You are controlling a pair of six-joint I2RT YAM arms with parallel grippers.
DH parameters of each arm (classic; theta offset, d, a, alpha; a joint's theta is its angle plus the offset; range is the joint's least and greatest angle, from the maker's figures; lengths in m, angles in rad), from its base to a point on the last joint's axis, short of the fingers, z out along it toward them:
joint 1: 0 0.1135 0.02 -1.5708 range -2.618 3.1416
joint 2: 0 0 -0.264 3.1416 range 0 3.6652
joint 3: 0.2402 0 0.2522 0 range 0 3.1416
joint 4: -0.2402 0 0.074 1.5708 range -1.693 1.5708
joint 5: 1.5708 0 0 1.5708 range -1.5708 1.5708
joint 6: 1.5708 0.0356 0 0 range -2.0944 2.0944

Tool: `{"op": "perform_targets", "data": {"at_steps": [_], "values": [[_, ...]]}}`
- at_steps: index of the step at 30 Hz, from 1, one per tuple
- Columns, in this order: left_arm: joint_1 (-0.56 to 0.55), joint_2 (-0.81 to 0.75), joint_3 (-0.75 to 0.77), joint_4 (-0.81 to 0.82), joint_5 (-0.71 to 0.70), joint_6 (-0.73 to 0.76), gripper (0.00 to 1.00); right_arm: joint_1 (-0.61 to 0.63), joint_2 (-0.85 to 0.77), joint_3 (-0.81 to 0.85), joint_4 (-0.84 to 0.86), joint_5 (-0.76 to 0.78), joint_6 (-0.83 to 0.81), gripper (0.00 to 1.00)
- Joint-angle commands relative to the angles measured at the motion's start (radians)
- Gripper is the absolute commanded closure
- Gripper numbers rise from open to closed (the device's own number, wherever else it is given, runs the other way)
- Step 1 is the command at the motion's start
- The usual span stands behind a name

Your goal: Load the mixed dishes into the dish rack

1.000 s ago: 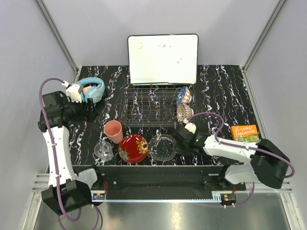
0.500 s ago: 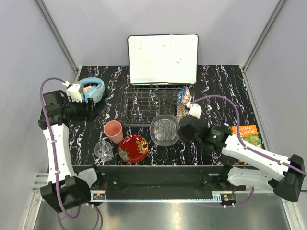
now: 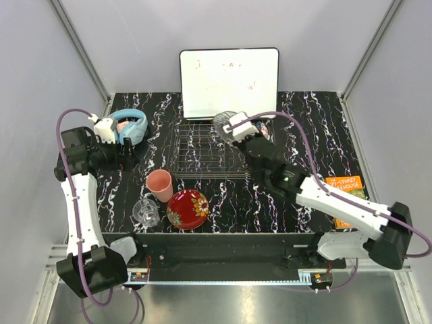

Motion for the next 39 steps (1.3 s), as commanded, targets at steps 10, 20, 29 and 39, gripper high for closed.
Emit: {"op": "perform_targets", "data": {"at_steps": [10, 20, 29, 39], "values": [[0.006, 0.007, 0.039, 0.025, 0.024, -0.021, 0.01, -0.140, 0.137, -0.108, 0.506, -0.328, -0.954, 1.00], [0.006, 0.021, 0.013, 0.045, 0.026, -0.023, 0.01, -0.212, 0.223, -0.115, 0.518, -0.493, -1.023, 1.00], [0.006, 0.046, 0.009, 0.059, 0.021, -0.023, 0.01, -0.255, 0.304, -0.131, 0.579, -0.550, -1.034, 1.00], [0.004, 0.063, 0.016, 0.073, 0.020, -0.029, 0.01, -0.286, 0.310, -0.175, 0.590, -0.602, -1.002, 1.00]]}}
